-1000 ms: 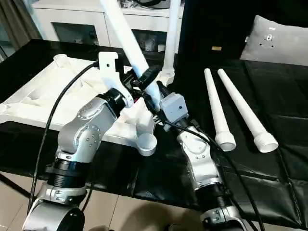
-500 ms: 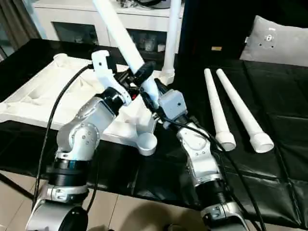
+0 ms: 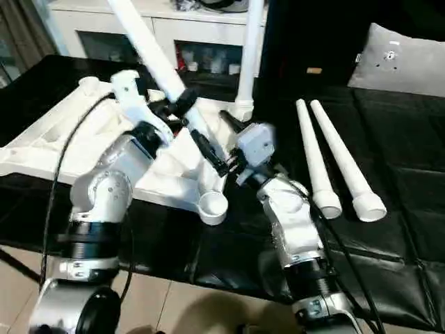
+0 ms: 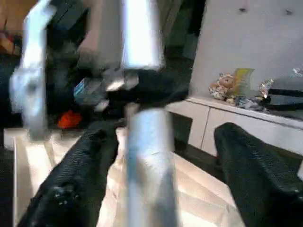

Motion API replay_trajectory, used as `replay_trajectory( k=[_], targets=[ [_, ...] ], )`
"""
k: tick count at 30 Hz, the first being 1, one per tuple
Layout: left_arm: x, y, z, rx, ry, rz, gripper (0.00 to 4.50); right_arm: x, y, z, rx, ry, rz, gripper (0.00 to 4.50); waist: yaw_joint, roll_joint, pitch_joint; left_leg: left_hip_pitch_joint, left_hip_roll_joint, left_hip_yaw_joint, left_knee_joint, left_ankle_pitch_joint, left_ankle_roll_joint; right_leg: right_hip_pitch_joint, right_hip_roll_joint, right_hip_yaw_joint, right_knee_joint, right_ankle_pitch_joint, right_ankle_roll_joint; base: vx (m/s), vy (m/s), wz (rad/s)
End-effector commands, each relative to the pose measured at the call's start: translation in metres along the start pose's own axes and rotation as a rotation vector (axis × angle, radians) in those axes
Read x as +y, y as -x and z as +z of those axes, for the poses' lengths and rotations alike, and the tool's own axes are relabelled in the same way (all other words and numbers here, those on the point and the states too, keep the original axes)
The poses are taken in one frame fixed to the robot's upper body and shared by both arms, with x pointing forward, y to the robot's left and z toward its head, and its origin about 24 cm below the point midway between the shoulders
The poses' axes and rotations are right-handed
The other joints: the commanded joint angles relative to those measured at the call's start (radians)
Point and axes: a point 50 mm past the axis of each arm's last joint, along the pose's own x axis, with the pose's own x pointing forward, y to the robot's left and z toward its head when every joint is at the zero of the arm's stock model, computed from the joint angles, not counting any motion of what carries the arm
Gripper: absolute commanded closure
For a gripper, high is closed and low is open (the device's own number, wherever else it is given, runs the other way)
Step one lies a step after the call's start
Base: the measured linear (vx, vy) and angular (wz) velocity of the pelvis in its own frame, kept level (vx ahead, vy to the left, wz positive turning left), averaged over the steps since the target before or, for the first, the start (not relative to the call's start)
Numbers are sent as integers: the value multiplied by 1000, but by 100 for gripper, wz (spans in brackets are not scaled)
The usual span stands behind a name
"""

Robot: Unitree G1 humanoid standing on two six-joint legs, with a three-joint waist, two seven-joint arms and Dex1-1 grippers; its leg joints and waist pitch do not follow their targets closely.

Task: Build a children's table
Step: Pick table leg

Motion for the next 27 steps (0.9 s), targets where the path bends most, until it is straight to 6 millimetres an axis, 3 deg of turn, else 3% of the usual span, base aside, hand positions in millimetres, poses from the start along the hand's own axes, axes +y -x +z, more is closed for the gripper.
replay_trajectory(
  k=[1,4,10,15,19,27],
  targets=[
    [0,-2,10,4,-18,-36,260,-19,4,9,-10,-81,-109,63,3,-15,-81,-4,13,8,-58,-93,112,74,-54,35,-66,-255,-150,0,0,0],
    [0,0,14,25,-25,-82,262,-31,6,6,87,-161,-161,38,3,-15,-80,0,12,8,-59,-77,97,74,-50,36,-63,-241,-154,0,0,0],
    [-4,7,26,68,-27,-227,262,-43,9,22,134,-271,-23,1,8,-15,-82,-6,10,11,-55,-70,92,78,-56,36,-63,-241,-162,0,0,0],
    [-12,13,32,99,-19,-355,262,-42,11,35,163,-353,79,1,10,-15,-82,-5,10,10,-55,-55,93,78,-55,34,-62,-247,-167,0,0,0],
    [-19,18,36,120,-15,-468,262,-38,15,41,187,-407,172,1,15,-18,-80,-3,10,11,-56,-70,78,77,-55,35,-67,-296,-149,0,0,0],
    [-42,36,50,197,-101,-853,262,-17,30,54,272,-501,533,1,35,-20,-79,0,15,11,-58,-66,69,74,-59,38,-64,-314,-135,0,0,0]
  ],
)
